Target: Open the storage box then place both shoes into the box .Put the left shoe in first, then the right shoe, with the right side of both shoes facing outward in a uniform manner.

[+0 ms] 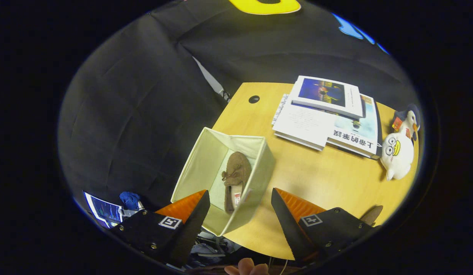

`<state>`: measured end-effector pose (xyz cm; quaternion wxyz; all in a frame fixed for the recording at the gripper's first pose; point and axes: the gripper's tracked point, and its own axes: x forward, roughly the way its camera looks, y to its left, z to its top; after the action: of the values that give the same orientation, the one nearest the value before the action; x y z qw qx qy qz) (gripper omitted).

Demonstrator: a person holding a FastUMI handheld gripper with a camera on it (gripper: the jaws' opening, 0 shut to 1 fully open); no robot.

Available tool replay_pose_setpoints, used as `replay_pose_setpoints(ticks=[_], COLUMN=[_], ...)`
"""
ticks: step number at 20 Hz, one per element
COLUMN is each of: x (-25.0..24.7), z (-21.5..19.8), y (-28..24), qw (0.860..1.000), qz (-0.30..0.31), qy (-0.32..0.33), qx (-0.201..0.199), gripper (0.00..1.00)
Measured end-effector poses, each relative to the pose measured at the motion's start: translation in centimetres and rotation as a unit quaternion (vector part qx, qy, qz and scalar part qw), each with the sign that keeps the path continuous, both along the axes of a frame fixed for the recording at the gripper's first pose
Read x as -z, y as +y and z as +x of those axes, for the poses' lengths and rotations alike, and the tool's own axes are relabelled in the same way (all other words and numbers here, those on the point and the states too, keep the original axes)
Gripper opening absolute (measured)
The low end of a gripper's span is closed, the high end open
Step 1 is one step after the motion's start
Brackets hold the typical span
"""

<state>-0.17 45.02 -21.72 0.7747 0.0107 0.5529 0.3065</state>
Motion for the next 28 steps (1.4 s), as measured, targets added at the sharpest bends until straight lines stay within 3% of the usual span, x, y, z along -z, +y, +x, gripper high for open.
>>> replay_pose_setpoints(ticks=[10, 16, 22, 28], x=[2.0, 5.8, 9.3, 13.2], z=[0.7, -2.2, -5.9, -7.6], y=[-17.7, -28.8, -37.5, -40.6], qw=[0.992, 0.981, 0.969, 0.962], qz=[-0.023, -0.077, -0.131, -0.152], qy=[-0.010, 0.016, 0.045, 0.081], qx=[0.124, 0.175, 0.204, 0.210], gripper=[0.98, 0.98, 0.97, 0.97])
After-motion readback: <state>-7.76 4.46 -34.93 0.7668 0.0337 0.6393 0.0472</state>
